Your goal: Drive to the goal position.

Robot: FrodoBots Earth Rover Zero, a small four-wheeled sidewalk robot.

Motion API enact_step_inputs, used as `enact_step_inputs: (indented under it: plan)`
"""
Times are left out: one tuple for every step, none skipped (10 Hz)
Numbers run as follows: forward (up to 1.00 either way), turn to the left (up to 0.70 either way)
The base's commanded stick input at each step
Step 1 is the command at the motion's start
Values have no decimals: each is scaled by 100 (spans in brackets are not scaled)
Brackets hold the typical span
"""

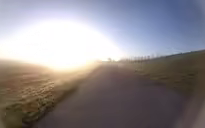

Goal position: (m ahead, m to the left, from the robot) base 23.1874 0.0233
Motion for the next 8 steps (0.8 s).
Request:
enact_step_inputs:
  plan:
    - [100,0]
    - [100,0]
    - [100,0]
    - [100,0]
    - [100,0]
    - [100,0]
    - [100,0]
    - [100,0]
